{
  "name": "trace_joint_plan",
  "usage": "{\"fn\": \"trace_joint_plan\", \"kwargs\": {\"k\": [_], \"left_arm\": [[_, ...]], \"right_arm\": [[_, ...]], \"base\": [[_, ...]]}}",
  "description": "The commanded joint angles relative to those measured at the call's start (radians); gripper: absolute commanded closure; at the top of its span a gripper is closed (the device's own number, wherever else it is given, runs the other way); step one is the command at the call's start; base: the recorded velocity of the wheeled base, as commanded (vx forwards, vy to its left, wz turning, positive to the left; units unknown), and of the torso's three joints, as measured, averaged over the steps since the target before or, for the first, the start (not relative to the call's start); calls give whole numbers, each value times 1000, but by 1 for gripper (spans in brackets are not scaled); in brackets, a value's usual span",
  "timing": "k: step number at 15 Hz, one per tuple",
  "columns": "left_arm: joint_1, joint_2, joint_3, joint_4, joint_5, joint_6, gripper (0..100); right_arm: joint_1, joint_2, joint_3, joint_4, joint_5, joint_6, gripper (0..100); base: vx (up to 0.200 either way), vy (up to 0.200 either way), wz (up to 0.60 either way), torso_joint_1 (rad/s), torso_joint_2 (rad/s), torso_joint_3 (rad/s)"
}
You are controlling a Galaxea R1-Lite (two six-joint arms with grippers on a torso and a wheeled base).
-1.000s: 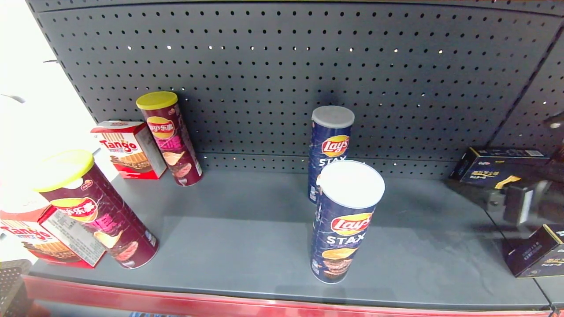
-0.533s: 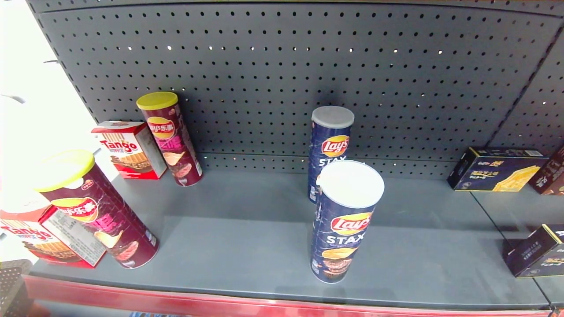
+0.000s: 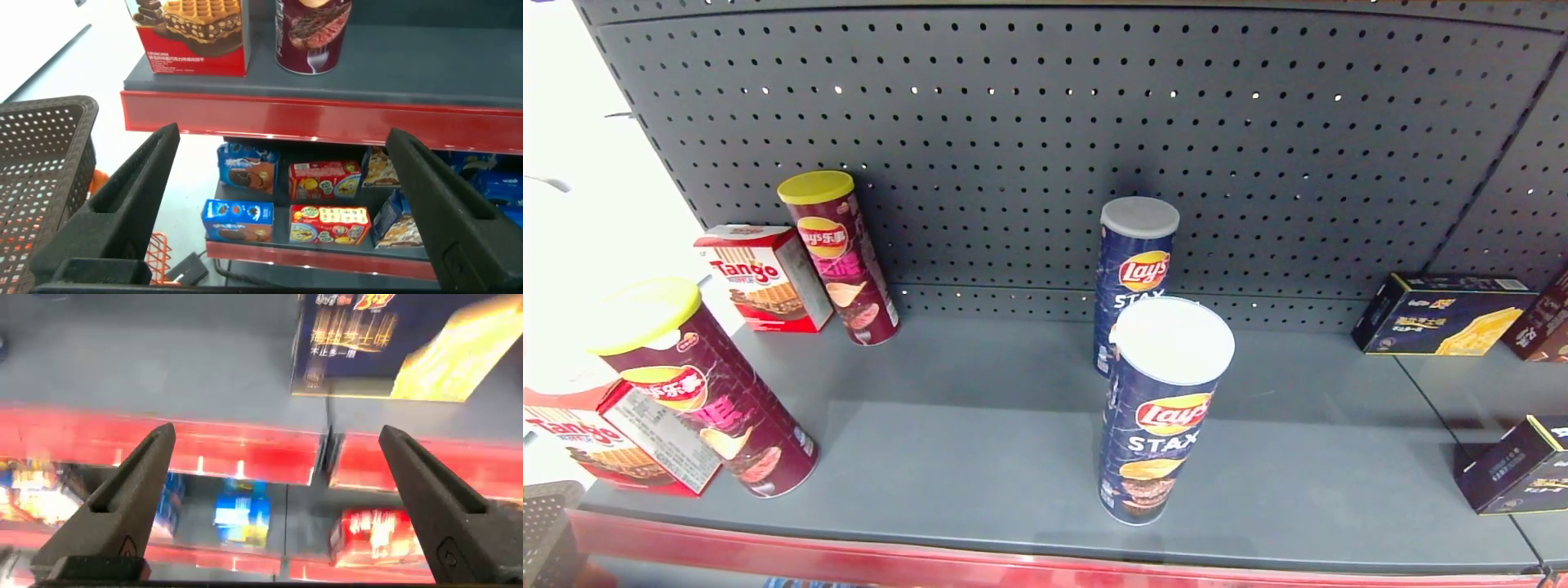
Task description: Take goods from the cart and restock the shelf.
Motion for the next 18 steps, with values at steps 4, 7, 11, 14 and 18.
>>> {"fn": "trace_joint_plan", "kwargs": {"k": [4,7,11,14,18], "left_arm": [[0,2,0,0,2,-5,0],[0,2,0,0,-1,-2,0],[0,2,0,-2,-20,-6,0],[0,2,0,0,-20,-5,0],[0,2,0,-2,-18,-8,0]], "right_arm": [[-1,-14,7,-3,2,8,0],[-73,-86,6,-3,5,14,0],[-62,-92,7,-3,4,14,0],[-62,-92,7,-3,21,12,0],[-62,-92,7,-3,19,15,0]], "base": [[0,0,0,0,0,0],[0,0,0,0,0,0],[0,0,0,0,0,0],[0,0,0,0,0,0],[0,0,-150,1,1,-1]]}}
